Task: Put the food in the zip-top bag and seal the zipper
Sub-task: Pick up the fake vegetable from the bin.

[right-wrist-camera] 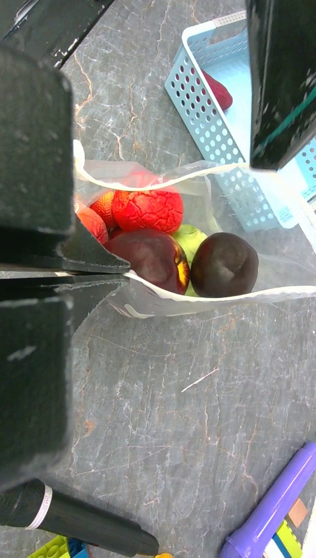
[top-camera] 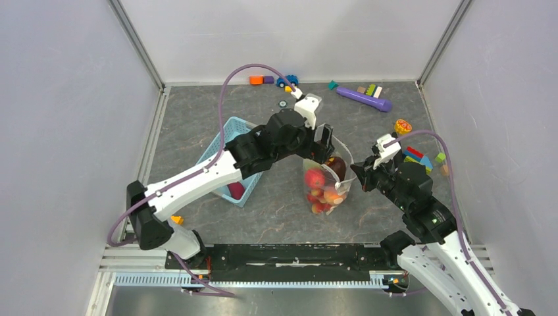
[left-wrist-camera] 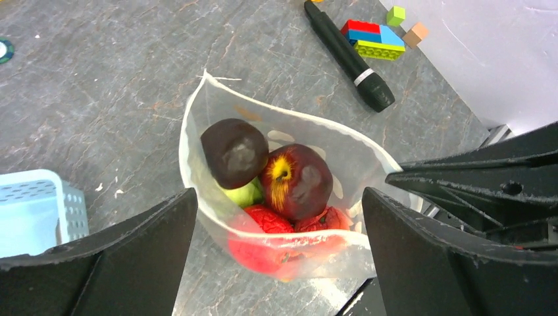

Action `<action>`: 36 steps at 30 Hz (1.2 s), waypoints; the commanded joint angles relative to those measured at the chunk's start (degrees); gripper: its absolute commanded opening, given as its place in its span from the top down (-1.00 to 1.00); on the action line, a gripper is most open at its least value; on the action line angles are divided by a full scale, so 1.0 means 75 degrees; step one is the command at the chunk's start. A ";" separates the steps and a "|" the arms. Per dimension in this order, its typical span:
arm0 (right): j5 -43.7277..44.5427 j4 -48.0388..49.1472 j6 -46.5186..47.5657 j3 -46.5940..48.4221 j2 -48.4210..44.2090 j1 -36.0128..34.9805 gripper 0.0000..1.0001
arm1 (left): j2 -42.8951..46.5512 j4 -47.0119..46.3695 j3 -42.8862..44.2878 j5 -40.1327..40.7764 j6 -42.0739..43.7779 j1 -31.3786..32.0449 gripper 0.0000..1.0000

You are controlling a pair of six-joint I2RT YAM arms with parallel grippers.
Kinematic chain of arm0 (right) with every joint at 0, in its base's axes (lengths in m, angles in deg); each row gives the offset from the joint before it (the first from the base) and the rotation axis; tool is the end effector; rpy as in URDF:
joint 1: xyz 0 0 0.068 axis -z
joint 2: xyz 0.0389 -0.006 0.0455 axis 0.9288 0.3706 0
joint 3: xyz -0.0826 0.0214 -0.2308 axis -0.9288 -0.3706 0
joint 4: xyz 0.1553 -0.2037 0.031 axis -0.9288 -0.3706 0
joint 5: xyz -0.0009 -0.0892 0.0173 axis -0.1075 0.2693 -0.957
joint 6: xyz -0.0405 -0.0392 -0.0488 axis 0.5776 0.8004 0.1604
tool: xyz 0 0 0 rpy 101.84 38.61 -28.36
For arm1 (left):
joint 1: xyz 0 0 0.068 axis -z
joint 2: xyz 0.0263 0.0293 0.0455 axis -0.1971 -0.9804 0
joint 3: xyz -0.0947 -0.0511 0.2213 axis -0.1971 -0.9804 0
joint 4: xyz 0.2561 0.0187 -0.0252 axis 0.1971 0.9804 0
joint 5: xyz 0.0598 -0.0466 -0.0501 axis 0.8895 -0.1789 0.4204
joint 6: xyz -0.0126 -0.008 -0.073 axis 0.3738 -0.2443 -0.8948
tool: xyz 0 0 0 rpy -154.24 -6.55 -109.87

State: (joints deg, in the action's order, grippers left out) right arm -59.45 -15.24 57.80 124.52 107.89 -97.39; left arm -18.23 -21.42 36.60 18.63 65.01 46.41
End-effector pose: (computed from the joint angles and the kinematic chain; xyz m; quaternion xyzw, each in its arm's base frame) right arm 0.1512 0.0881 0.2964 -0.1675 0.7779 0.2086 0.5686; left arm 0.2089 -0.3128 0.3455 0.2320 0.8109 -0.2830 0.4567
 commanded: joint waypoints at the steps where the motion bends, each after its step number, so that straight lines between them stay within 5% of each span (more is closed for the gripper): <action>1: -0.0022 0.0400 0.0161 0.0053 -0.0196 -0.0016 1.00 | 0.0609 0.0203 -0.0437 0.0646 -0.0161 0.0030 -0.99; 11: 0.0109 0.0376 0.0236 -0.0188 -0.0575 -0.0010 1.00 | 0.1609 0.2050 -0.1600 0.3349 -0.2089 -0.0470 -0.99; 23: 0.0181 0.0506 0.0272 -0.0418 -0.0654 -0.0015 1.00 | 0.3291 0.3696 -0.3485 0.2803 -0.4181 -0.2705 -0.99; 36: 0.0286 0.0520 0.0302 -0.0497 -0.0602 -0.0016 1.00 | 0.2249 0.3374 -0.4056 0.1837 -0.4377 -0.3745 -0.99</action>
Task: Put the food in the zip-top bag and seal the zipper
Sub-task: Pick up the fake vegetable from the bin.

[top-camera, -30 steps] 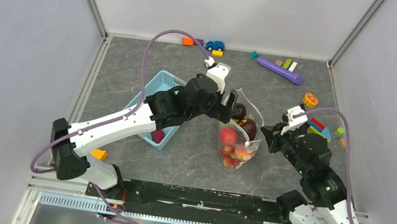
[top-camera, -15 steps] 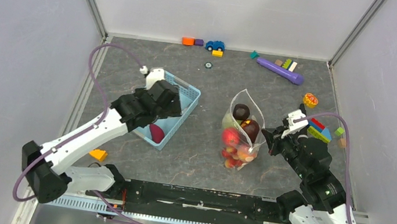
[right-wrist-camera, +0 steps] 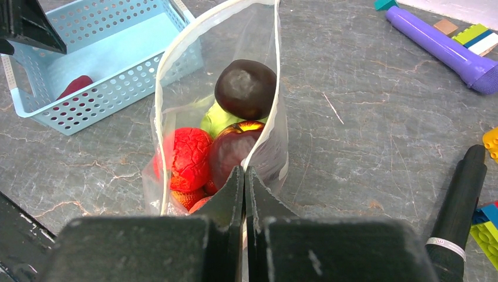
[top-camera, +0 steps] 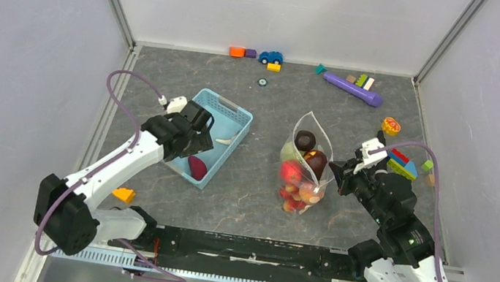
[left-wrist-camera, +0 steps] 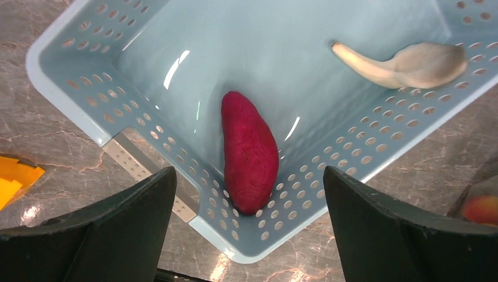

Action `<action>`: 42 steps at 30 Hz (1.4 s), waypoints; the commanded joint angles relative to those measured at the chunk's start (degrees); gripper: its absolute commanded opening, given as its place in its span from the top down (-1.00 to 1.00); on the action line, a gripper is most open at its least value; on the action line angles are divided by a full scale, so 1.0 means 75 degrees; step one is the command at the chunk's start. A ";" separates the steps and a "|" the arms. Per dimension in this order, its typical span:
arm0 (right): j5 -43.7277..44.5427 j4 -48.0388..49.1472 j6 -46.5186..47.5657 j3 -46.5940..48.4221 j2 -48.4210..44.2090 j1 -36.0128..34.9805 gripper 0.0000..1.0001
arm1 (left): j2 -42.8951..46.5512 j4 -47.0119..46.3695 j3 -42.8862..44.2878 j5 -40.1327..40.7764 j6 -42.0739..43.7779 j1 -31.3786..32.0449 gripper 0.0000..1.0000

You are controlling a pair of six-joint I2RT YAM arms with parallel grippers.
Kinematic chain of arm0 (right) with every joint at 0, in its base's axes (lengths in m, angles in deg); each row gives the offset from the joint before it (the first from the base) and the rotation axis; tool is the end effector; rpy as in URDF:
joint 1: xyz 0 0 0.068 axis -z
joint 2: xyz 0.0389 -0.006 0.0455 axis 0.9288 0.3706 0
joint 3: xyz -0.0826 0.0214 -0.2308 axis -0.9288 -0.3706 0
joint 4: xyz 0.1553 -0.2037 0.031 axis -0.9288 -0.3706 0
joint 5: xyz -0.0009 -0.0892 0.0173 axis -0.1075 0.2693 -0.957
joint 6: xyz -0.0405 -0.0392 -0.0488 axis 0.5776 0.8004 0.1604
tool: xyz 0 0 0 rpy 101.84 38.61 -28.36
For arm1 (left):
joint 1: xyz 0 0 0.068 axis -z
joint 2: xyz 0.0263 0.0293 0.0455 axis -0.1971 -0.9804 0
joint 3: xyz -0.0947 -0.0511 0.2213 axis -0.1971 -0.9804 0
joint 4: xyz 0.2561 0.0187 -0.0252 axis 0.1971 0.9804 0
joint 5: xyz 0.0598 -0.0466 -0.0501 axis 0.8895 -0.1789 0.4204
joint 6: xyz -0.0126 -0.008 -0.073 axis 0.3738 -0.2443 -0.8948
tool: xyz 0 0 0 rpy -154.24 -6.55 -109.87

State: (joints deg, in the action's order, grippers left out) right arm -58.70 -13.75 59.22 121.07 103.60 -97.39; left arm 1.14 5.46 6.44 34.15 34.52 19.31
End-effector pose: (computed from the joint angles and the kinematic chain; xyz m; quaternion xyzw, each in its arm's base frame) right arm 0.1442 0.0833 0.2895 -0.1710 0.7644 0.2011 0.5882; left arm 0.2204 -0.1003 0.2242 -0.2132 0.9272 0.0088 0.3079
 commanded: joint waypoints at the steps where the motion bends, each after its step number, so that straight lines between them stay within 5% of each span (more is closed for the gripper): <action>1: 0.0187 0.0329 0.0112 -0.0049 -0.0040 -0.0014 1.00 | -0.0444 -0.0220 -0.0025 -0.0270 -0.0310 -0.0172 -0.99; 28: 0.0439 0.0319 0.0163 -0.0057 0.0072 -0.0007 1.00 | -0.2563 -0.0989 -0.0269 -0.0986 -0.0403 -0.0431 -0.96; 42: 0.0544 0.0344 0.0154 -0.0052 0.0183 -0.0016 1.00 | -0.2979 -0.1892 -0.0531 -0.1700 -0.0531 -0.0425 -0.57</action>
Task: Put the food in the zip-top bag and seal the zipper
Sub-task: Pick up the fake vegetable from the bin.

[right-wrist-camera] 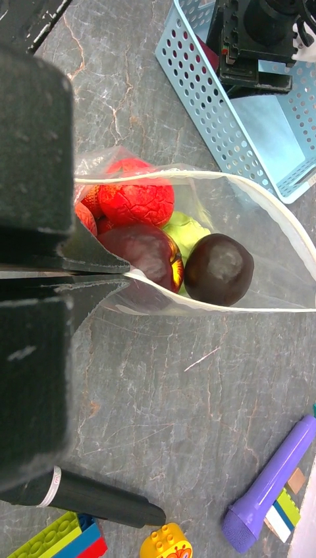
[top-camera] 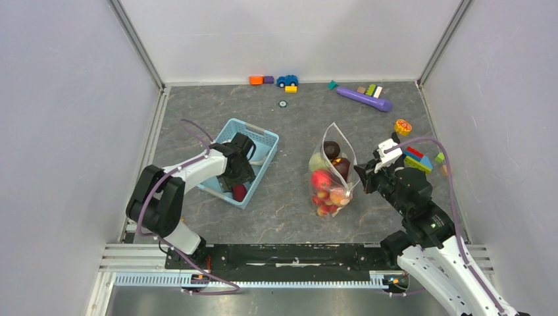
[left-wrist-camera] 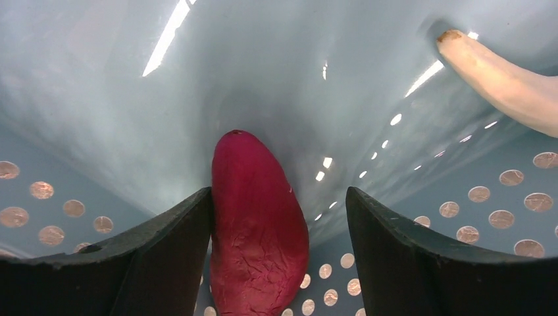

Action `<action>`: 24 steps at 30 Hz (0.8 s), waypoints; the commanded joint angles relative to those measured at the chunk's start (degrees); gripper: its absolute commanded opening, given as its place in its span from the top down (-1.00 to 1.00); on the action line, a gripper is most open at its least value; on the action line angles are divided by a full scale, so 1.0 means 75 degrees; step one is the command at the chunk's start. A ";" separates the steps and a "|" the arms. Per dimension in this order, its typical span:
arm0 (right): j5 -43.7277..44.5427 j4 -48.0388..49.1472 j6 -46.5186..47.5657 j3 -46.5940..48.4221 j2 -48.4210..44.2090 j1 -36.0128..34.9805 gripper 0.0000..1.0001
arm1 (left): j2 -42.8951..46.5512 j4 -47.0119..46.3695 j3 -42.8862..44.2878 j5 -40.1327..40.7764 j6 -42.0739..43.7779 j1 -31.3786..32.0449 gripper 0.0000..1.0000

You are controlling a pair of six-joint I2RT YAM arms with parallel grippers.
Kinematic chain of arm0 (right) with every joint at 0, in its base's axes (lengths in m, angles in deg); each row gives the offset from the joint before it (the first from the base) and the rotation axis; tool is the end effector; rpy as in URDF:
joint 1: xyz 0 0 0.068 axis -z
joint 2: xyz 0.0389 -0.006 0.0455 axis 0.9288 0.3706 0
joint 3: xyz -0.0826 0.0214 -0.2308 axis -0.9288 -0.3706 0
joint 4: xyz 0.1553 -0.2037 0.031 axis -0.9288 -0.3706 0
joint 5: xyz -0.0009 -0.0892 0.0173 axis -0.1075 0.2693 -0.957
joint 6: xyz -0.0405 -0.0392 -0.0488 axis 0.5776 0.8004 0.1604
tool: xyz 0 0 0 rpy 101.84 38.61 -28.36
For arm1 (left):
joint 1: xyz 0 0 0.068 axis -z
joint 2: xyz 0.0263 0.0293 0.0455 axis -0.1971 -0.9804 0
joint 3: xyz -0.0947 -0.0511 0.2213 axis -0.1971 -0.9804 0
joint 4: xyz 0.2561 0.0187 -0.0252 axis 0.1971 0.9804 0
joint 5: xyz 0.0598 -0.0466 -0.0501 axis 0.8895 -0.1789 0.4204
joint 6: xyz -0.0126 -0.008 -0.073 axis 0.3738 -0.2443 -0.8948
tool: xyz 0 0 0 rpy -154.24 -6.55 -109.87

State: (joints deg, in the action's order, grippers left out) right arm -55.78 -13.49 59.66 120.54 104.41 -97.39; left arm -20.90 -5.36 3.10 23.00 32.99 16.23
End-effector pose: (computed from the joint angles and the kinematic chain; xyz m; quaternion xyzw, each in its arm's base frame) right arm 0.1486 0.0821 0.2846 -0.1597 0.7728 0.1776 0.5879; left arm 0.2536 -0.1160 0.1185 -0.2220 0.9621 0.0205 0.1571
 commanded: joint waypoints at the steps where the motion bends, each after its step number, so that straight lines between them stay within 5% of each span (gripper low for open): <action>1: 0.0169 0.0310 0.0096 0.0018 0.0080 -0.0016 1.00 | -0.0052 -0.0501 -0.0091 -0.0258 -0.0311 -0.0017 -0.53; 17: 0.0206 0.0289 0.0073 0.0077 0.0083 -0.0015 1.00 | 0.0010 -0.0647 -0.0292 -0.0704 -0.0164 -0.0011 0.34; 24: 0.0257 0.0277 0.0071 0.0083 0.0040 -0.0018 1.00 | 0.0522 -0.0088 -0.0101 0.0065 -0.0117 -0.0011 0.59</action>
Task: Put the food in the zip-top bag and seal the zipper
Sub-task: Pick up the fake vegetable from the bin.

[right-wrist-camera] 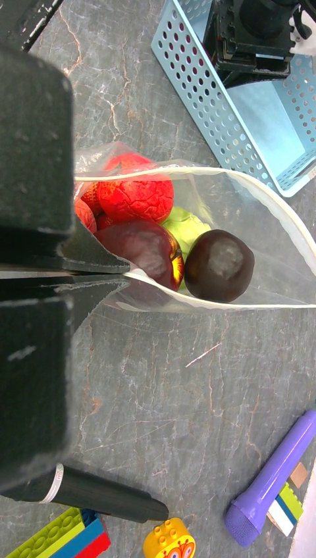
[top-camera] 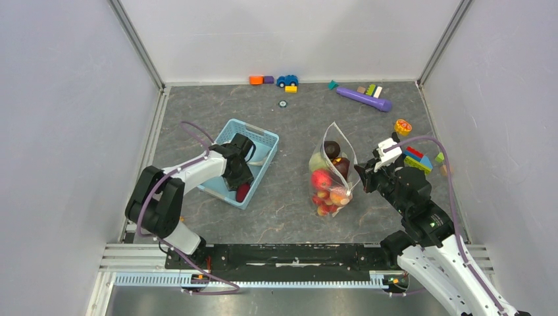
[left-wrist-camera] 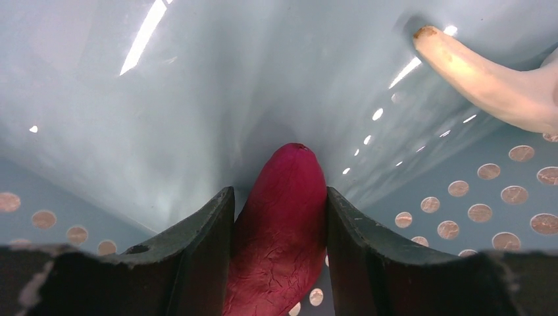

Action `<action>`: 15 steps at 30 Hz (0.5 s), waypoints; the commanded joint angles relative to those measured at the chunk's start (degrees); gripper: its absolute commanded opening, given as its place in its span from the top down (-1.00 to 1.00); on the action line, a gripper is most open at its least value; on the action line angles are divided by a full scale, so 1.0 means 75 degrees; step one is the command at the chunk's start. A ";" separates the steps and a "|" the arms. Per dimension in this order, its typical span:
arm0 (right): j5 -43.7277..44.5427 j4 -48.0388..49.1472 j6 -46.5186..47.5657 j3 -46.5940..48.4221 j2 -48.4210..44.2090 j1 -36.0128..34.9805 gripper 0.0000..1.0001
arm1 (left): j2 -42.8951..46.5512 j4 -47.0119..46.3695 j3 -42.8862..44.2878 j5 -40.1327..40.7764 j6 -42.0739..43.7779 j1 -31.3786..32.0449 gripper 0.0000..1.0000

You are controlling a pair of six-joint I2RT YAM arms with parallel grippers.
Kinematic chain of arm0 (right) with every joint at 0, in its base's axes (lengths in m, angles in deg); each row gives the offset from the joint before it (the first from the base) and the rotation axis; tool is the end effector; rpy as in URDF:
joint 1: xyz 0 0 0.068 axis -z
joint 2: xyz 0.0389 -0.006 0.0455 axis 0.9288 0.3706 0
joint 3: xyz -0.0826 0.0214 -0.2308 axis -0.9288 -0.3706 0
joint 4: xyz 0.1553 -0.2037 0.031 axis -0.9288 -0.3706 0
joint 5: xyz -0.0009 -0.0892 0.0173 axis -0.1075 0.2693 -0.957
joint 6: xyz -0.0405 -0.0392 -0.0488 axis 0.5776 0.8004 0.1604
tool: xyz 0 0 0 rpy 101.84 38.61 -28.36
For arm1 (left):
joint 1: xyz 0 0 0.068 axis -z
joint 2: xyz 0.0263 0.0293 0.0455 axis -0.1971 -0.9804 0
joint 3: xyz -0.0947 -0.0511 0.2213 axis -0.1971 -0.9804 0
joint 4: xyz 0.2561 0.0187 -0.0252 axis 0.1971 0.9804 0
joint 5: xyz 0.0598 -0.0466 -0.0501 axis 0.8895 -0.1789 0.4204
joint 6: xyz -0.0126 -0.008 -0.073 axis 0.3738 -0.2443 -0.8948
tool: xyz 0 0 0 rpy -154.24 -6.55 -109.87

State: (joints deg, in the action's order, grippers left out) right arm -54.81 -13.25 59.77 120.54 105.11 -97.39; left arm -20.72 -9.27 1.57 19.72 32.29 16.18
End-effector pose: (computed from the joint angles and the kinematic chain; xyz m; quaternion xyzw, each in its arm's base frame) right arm 0.1511 0.0822 0.2833 -0.1559 0.7761 0.1697 0.5870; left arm 0.2546 -0.1202 0.1139 -0.2273 0.9611 -0.0166 0.1559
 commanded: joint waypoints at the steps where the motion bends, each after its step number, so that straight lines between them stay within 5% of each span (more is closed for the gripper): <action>1: 0.0137 0.0251 0.0070 0.0061 -0.0078 -0.0014 1.00 | 0.0585 0.0511 0.0144 0.0700 0.0004 -0.0005 0.60; 15: 0.0166 0.0285 0.0066 0.0065 -0.0056 -0.0017 1.00 | 0.1923 0.1183 0.0767 0.2457 0.0198 -0.0012 0.64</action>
State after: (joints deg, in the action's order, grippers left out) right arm -54.62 -13.18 59.77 120.54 104.91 -97.39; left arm -9.86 -1.01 4.95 33.03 32.45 16.18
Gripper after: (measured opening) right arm 0.009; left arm 0.549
